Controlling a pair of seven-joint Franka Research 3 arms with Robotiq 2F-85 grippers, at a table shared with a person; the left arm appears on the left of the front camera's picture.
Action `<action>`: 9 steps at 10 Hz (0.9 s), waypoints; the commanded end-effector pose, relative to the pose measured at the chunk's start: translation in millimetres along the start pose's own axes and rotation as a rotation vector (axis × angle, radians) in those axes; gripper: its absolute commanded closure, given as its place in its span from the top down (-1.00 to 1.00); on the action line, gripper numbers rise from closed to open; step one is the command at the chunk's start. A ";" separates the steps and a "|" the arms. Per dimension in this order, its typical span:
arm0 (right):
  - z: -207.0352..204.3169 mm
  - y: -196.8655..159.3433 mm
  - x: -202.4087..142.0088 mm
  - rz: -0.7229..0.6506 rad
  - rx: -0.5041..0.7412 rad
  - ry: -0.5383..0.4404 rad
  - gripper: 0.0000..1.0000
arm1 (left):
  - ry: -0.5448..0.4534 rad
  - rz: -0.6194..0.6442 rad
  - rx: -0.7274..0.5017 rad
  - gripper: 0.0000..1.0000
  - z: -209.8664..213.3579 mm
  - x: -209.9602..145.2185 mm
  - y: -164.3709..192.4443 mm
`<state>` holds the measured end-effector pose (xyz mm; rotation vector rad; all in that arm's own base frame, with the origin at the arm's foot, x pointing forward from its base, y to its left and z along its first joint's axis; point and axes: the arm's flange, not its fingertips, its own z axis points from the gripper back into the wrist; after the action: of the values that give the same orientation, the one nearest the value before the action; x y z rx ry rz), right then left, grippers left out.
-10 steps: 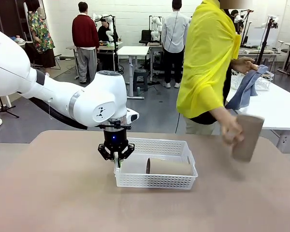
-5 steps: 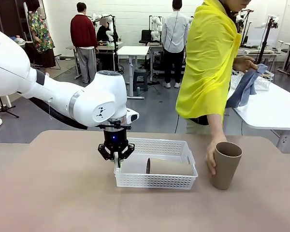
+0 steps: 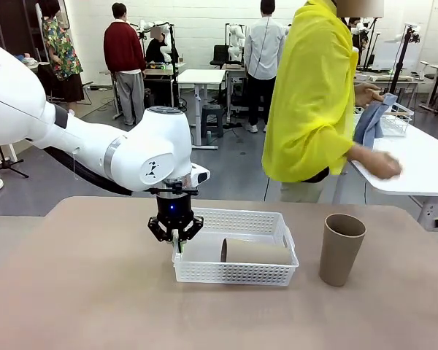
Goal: Clean and organize the cups into the basket.
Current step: Pick up the Reusable plastic cup from the right side of the table and stack it inside the Organizing basket in the center of the table.
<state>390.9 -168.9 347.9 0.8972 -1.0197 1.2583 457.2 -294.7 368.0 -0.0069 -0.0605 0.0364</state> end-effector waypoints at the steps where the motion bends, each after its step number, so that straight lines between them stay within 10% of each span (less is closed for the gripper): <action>1: -38.3 -36.5 -13.4 -0.037 0.055 0.021 1.00 | -0.006 0.002 -0.005 -1.00 2.4 0.3 -1.4; 9: -127.5 -66.0 -28.2 0.023 0.156 0.111 1.00 | -0.006 0.002 -0.005 -1.00 2.4 0.3 -1.4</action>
<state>464.0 -68.5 287.9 0.9631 -0.8576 1.4039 457.3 -294.6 367.9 -0.0068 -0.0604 0.0368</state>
